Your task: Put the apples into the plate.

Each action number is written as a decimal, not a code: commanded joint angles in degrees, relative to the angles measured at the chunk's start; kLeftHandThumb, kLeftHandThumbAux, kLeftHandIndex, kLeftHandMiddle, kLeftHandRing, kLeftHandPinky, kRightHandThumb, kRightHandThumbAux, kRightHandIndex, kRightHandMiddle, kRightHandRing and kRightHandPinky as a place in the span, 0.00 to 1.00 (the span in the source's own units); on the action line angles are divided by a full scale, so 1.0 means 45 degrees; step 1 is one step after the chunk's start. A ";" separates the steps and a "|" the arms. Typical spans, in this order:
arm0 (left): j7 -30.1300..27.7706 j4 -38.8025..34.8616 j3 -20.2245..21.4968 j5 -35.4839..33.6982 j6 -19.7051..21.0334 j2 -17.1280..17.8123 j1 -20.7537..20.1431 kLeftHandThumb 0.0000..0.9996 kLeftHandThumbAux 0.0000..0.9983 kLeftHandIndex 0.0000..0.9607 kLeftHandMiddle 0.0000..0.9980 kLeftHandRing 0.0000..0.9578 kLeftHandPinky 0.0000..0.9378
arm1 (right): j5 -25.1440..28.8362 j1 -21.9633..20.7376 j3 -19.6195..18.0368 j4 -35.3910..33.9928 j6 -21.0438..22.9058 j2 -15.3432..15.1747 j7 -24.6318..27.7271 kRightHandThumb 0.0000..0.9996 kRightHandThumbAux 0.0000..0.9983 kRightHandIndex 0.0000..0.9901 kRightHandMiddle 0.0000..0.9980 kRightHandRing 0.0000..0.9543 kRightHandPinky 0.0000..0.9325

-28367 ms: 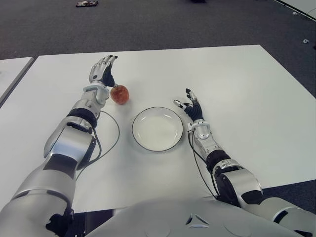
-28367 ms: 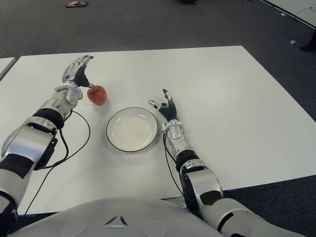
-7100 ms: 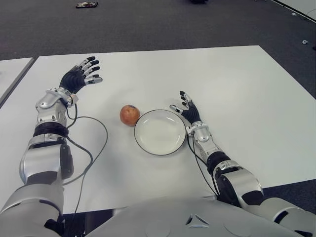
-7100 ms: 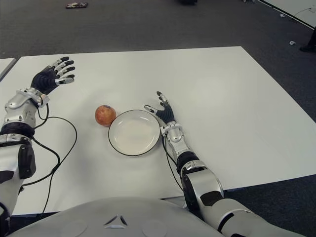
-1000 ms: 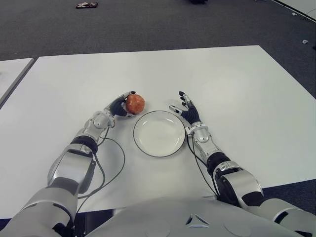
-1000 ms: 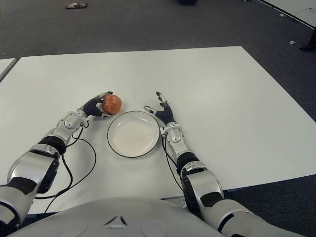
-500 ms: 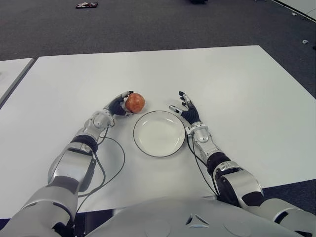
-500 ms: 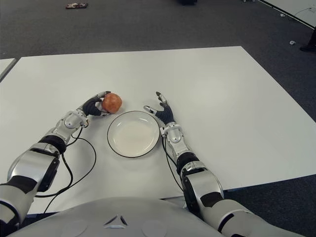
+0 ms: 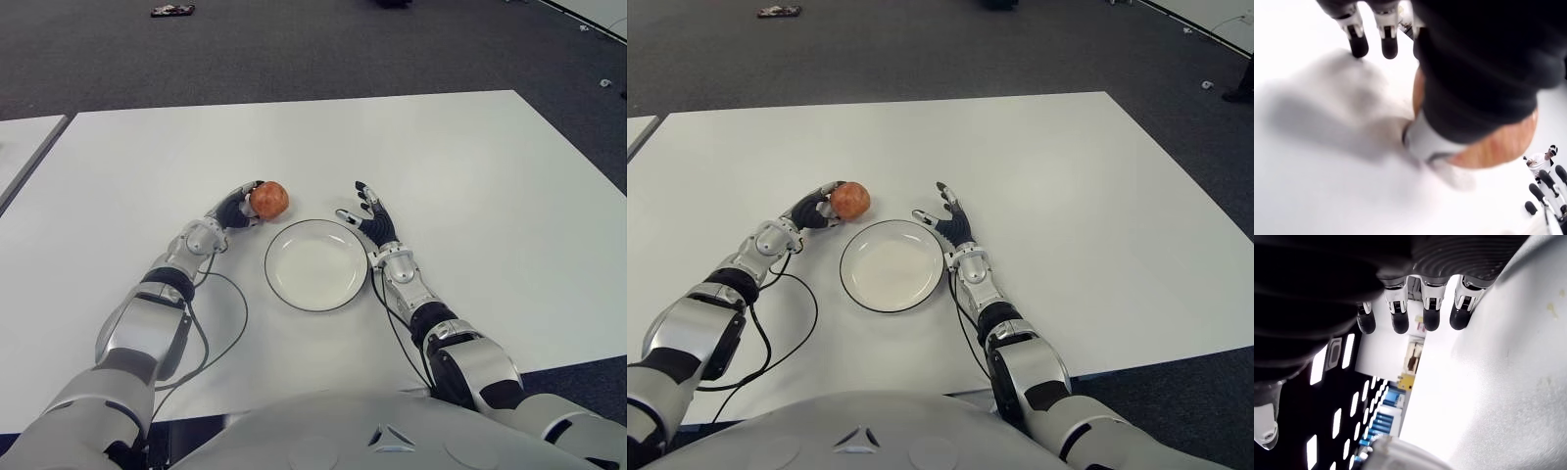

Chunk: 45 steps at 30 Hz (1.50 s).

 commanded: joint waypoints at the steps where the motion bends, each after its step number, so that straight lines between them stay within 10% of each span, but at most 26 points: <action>1: -0.1073 0.0475 0.0209 -0.0260 0.0718 -0.0326 0.0166 0.63 0.41 0.00 0.00 0.00 0.04 | -0.0112 0.0444 0.0089 0.0346 0.0575 0.0065 0.0238 0.06 0.53 0.00 0.00 0.00 0.01; 5: -0.1443 0.0285 0.0307 -0.0471 0.0696 -0.0466 0.0156 0.68 0.39 0.06 0.02 0.02 0.10 | -0.0075 0.0465 0.0073 0.0323 0.0603 0.0070 0.0289 0.06 0.53 0.00 0.00 0.00 0.01; 14: -0.1141 -0.0027 0.0897 -0.1131 -0.0665 -0.0658 0.0485 0.77 0.30 0.52 0.63 0.66 0.63 | 0.0062 0.0481 -0.0031 0.0362 0.0549 0.0114 0.0390 0.06 0.54 0.00 0.00 0.00 0.00; 19: -0.1417 0.0035 0.1361 -0.1618 -0.1191 -0.0825 0.0473 0.78 0.27 0.59 0.73 0.77 0.73 | 0.0149 0.0510 -0.0091 0.0354 0.0495 0.0143 0.0465 0.06 0.55 0.00 0.00 0.00 0.01; 30: -0.1629 0.0133 0.1577 -0.1633 -0.1763 -0.0948 0.0442 0.80 0.23 0.57 0.75 0.76 0.60 | 0.0161 0.0499 -0.0168 0.0358 0.0571 0.0186 0.0530 0.06 0.55 0.00 0.00 0.00 0.01; 45: -0.1535 0.0126 0.1286 -0.1191 -0.1585 -0.0995 0.0312 0.77 0.22 0.43 0.51 0.50 0.45 | 0.0045 0.0491 -0.0121 0.0402 0.0519 0.0140 0.0504 0.05 0.54 0.00 0.00 0.00 0.00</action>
